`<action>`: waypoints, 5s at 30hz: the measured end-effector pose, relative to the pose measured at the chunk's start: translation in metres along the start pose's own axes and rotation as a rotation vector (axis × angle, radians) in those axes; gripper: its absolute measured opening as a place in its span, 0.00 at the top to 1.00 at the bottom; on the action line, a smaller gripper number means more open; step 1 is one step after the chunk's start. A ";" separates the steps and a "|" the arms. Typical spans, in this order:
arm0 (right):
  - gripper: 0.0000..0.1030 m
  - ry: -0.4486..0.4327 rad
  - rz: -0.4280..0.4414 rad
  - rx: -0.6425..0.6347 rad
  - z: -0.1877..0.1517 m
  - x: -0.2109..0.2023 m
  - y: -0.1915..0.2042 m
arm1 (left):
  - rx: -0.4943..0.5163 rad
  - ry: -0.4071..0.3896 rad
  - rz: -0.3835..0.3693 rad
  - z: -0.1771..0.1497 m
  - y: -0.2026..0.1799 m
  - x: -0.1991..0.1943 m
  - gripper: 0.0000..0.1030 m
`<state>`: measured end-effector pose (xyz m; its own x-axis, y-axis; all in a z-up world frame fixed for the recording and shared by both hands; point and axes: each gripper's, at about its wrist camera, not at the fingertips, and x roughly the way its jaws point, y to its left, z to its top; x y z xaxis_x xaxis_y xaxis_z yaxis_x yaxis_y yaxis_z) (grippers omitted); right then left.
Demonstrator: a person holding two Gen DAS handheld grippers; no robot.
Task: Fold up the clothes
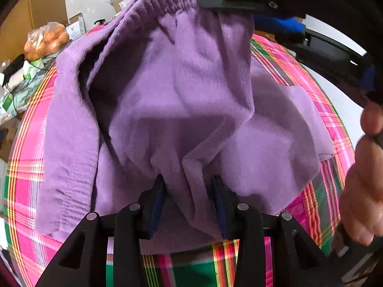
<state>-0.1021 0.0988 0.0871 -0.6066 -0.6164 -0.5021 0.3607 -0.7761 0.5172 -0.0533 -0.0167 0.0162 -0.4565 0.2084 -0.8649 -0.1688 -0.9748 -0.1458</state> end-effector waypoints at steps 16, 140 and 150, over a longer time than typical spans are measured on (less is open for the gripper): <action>0.75 0.080 -0.090 0.019 -0.021 -0.015 -0.038 | -0.166 -0.131 -0.115 0.026 0.065 -0.040 0.90; 0.55 0.209 -0.289 -0.315 -0.110 -0.040 -0.051 | -0.418 -0.389 -0.078 0.061 0.111 -0.082 0.91; 0.54 0.241 -0.407 -0.422 -0.110 -0.019 -0.041 | -0.421 -0.417 -0.074 0.068 0.115 -0.091 0.91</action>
<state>-0.0272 0.1279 -0.0012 -0.5949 -0.2350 -0.7687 0.4130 -0.9098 -0.0415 -0.0904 -0.1421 0.1107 -0.7756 0.2077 -0.5961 0.1086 -0.8864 -0.4501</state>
